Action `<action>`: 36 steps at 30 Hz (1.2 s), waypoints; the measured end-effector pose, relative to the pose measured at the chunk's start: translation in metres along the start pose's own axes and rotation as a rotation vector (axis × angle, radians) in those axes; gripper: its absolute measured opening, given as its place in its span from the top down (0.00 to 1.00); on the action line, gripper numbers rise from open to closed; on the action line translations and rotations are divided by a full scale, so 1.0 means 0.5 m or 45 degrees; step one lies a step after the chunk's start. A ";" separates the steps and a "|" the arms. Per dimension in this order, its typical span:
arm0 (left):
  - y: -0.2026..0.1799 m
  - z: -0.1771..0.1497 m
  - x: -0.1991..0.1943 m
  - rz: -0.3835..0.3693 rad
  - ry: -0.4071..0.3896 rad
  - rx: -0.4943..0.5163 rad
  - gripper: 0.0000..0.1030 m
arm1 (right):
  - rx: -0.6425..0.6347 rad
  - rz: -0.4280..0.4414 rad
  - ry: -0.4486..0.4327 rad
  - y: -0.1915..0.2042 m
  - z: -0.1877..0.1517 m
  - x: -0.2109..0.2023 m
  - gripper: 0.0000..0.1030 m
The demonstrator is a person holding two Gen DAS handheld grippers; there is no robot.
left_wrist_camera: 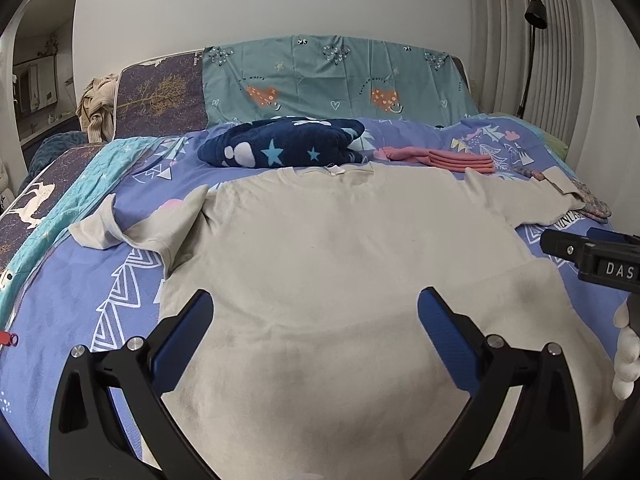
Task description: Fold small clothes
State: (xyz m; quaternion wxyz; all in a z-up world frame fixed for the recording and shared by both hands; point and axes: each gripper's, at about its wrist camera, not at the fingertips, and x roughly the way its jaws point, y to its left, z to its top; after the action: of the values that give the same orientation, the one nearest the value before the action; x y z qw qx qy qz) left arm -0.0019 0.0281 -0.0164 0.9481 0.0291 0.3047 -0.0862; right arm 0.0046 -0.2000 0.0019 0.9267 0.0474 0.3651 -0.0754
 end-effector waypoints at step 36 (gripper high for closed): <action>0.058 -0.029 0.004 0.001 0.056 -0.097 0.11 | -0.018 -0.002 0.017 0.011 -0.007 0.005 0.02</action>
State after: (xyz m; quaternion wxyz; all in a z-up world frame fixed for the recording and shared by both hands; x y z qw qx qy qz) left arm -0.0035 0.0579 -0.0294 0.9416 -0.0052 0.3287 -0.0735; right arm 0.0049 -0.1945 -0.0024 0.9245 0.0410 0.3719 -0.0734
